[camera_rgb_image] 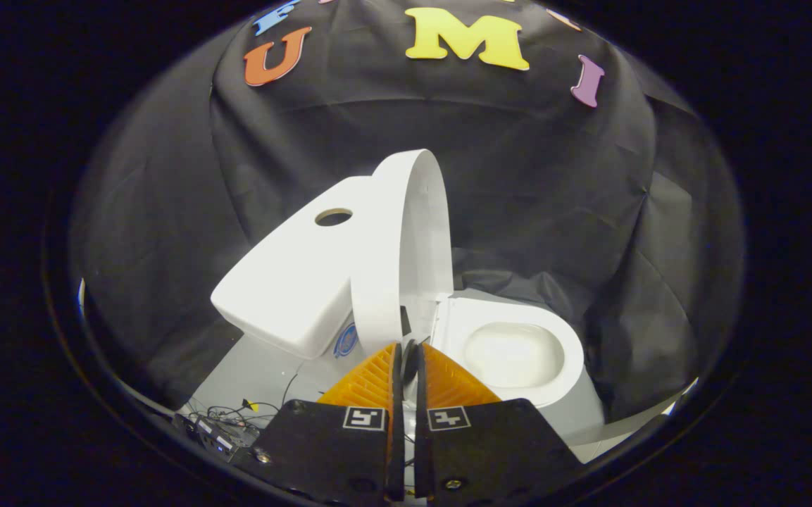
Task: Open the toilet lid.
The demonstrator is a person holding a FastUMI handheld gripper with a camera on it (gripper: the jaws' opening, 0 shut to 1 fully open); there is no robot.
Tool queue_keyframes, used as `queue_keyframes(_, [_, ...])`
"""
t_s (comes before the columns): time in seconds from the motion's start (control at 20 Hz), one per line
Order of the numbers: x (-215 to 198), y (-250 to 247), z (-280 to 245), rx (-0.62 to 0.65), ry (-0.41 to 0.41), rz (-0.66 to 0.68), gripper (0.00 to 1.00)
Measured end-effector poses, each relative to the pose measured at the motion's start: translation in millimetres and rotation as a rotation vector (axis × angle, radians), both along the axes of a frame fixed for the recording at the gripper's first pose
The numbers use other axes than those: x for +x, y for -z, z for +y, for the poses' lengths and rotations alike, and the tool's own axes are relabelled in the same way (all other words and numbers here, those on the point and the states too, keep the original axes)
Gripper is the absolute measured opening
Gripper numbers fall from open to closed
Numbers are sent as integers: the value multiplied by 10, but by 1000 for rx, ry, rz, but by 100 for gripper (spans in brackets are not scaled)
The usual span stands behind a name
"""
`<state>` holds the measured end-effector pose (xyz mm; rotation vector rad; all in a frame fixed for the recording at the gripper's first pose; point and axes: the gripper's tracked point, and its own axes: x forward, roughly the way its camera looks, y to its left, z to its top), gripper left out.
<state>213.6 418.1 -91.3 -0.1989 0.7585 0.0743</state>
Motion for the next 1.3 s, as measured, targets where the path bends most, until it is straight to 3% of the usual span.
queue_keyframes(0.45, [7, 12, 81, -117, -56, -54, 9])
queue_keyframes(0.8, [-102, 97, 46, -202, -112, -60, 17])
queue_keyframes(1.0, [-235, 151, 41, -121, -137, -44, 22])
queue_keyframes(1.1, [-318, 137, 32, -19, -136, -43, 29])
queue_keyframes(1.15, [-349, 146, -48, 2, -127, -45, 37])
queue_keyframes(1.3, [-411, 61, -305, 25, -108, -82, 42])
